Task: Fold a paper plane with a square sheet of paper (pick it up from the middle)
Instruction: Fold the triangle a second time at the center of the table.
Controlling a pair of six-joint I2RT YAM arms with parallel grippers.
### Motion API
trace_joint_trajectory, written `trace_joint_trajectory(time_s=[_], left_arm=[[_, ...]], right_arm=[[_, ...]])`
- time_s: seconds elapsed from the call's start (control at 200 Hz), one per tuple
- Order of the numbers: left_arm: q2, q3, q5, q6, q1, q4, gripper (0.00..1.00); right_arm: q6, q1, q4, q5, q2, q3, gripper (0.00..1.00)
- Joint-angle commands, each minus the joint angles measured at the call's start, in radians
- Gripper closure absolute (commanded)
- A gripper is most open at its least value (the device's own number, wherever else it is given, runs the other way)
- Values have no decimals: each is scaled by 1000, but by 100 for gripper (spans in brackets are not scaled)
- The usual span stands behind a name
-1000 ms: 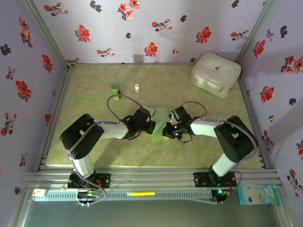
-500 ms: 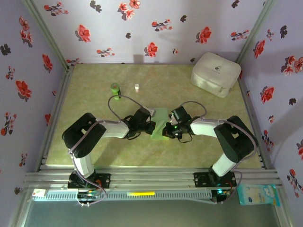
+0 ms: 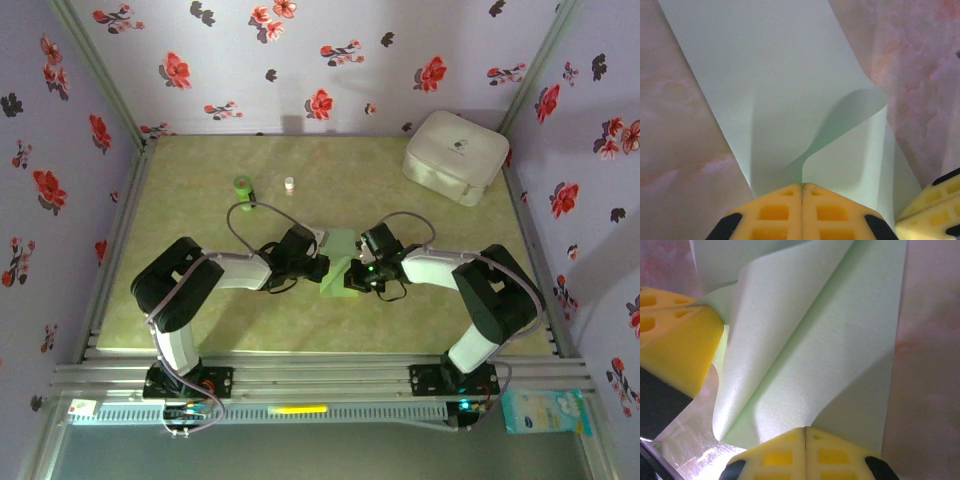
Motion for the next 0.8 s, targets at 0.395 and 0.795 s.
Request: trace_joint_trajectory(time_s=[0.395,0.795], left_arm=[[31,18,42,-37,18,25,99],[54,18,38,-29,19,37,99]], right_arm=[[-41,-20,-99,57,33,-1,98],[-33,-20,-91,55,34,-7,97]])
